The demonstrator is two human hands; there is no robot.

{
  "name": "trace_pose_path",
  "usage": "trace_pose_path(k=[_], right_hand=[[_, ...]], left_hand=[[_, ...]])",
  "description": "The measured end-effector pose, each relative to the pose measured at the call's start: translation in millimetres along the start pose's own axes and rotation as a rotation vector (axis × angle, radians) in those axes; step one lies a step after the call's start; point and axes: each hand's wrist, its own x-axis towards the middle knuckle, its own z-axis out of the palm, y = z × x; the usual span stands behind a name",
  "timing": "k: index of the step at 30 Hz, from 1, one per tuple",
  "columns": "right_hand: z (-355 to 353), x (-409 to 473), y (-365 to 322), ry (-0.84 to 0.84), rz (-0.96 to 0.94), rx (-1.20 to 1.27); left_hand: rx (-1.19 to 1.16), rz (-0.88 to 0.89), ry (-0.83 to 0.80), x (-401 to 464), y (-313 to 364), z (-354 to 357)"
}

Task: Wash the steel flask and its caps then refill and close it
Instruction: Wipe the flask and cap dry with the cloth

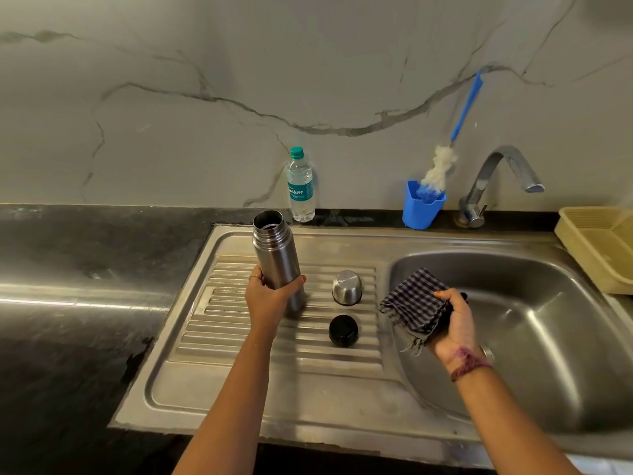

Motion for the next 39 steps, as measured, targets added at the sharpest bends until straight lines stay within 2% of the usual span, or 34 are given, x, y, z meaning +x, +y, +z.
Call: trace_pose_path(k=[14,19,28,33,39], right_hand=[[-7,1,2,0.010,0.001,-0.014],[-11,1,2,0.023,-0.011,0.001],[-18,-5,1,0.023,-0.028,-0.003],[-19,-12,1,0.019,-0.028,0.014],[-27,-19,3,0.044,-0.030,0.026]], left_hand=[[-0.004,-0.009,0.008,1,-9,2],[0.018,-0.029,-0.039,-1,-15,0],[-0.070,-0.200,0.147,-75,-39,14],[-0.044,-0.138,0.005,-105,-49,39],[0.316,0.059,-0.206,-101,-48,52]])
